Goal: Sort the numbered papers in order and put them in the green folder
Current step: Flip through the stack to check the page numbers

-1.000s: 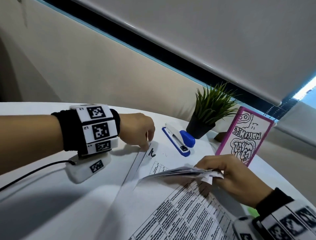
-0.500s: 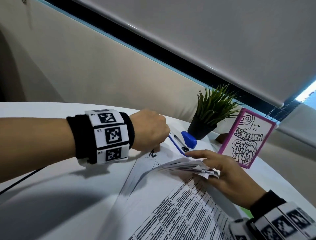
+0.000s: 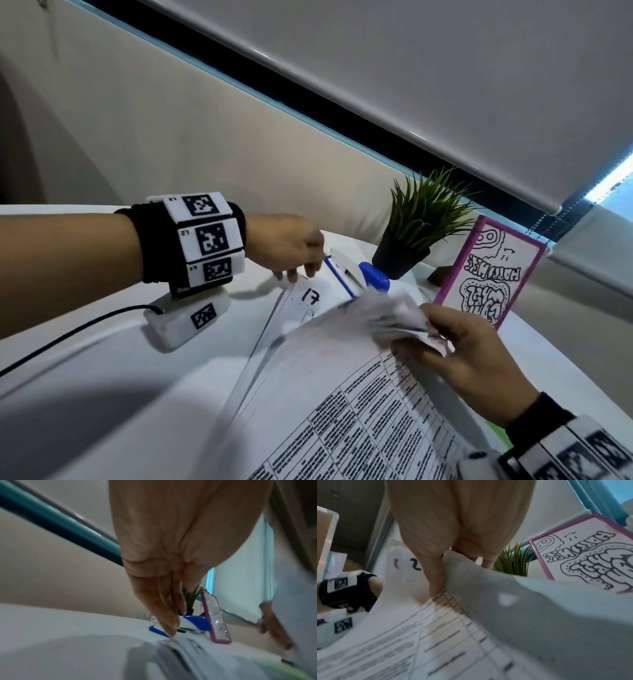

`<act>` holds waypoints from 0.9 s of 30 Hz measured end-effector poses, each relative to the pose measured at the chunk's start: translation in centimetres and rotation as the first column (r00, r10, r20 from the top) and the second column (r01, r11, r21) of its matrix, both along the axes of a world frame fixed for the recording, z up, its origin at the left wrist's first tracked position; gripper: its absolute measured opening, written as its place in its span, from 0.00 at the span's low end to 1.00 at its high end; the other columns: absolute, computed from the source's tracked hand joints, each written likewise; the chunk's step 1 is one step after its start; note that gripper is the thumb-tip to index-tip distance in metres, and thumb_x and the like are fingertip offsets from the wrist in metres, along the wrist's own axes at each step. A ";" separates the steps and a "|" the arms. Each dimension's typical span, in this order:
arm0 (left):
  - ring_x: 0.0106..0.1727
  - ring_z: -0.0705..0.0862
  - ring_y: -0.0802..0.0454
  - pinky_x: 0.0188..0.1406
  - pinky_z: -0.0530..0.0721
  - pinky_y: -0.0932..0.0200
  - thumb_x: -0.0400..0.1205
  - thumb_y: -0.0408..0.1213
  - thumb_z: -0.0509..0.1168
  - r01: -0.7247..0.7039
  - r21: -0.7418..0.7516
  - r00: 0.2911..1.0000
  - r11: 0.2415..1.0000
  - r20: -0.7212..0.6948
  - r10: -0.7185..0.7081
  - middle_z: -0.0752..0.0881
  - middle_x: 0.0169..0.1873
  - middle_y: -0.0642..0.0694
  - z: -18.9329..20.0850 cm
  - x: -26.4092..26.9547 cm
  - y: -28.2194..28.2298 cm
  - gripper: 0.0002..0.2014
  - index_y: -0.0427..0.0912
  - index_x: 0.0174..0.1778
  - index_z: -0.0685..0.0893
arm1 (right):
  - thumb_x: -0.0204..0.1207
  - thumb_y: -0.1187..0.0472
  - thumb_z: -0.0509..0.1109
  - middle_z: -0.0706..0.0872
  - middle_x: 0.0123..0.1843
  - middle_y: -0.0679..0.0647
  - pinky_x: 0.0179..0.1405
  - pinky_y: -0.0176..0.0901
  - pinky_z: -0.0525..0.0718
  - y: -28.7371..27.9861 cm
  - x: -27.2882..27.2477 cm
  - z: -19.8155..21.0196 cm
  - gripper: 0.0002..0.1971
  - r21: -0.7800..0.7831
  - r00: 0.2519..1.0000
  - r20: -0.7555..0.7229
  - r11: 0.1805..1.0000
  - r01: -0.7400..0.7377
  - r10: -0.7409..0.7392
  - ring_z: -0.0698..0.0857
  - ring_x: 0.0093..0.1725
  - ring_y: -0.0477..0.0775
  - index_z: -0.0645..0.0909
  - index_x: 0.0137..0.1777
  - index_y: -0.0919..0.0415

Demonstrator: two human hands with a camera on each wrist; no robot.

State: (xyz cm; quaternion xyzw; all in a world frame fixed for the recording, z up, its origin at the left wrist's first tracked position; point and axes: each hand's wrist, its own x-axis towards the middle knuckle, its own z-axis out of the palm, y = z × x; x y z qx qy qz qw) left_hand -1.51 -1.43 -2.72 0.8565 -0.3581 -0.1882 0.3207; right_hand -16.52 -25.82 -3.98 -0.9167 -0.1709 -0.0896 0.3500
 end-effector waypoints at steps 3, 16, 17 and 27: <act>0.49 0.89 0.47 0.46 0.89 0.53 0.87 0.34 0.55 -0.018 0.104 0.999 0.994 0.039 0.014 0.87 0.54 0.43 -1.0 0.4 0.3 0.12 0.33 0.60 0.81 | 0.67 0.66 0.80 0.91 0.45 0.57 0.49 0.51 0.88 -0.3 -0.4 -0.1 0.22 0.156 0.998 -0.054 0.986 0.052 -0.044 0.90 0.46 0.60 0.85 0.61 0.51; 0.39 0.84 0.55 0.25 0.75 0.74 0.74 0.28 0.76 -0.163 -0.326 0.978 0.931 -0.181 0.108 0.88 0.53 0.46 -0.9 -0.3 0.5 0.17 0.39 0.58 0.82 | 0.67 0.69 0.75 0.84 0.68 0.39 0.68 0.31 0.75 0.4 0.0 0.5 0.12 -0.094 0.996 -0.086 0.995 -0.023 0.015 0.78 0.72 0.42 0.92 0.40 0.48; 0.37 0.85 0.55 0.25 0.76 0.73 0.73 0.26 0.77 -0.177 -0.354 0.970 0.918 -0.220 0.102 0.88 0.52 0.45 -0.8 -0.4 0.4 0.19 0.39 0.58 0.82 | 0.65 0.73 0.74 0.82 0.71 0.38 0.70 0.31 0.73 0.4 0.0 0.5 0.16 -0.114 0.996 -0.091 0.993 -0.022 0.012 0.76 0.74 0.40 0.91 0.39 0.48; 0.40 0.83 0.51 0.42 0.84 0.66 0.81 0.31 0.68 -0.058 -0.447 0.915 0.893 -0.380 -0.131 0.86 0.45 0.41 0.7 -1.5 0.2 0.09 0.33 0.57 0.84 | 0.63 0.87 0.73 0.93 0.43 0.47 0.45 0.31 0.84 0.0 -0.1 0.3 0.25 -0.056 0.997 -0.074 0.998 0.008 -0.013 0.90 0.45 0.46 0.92 0.39 0.52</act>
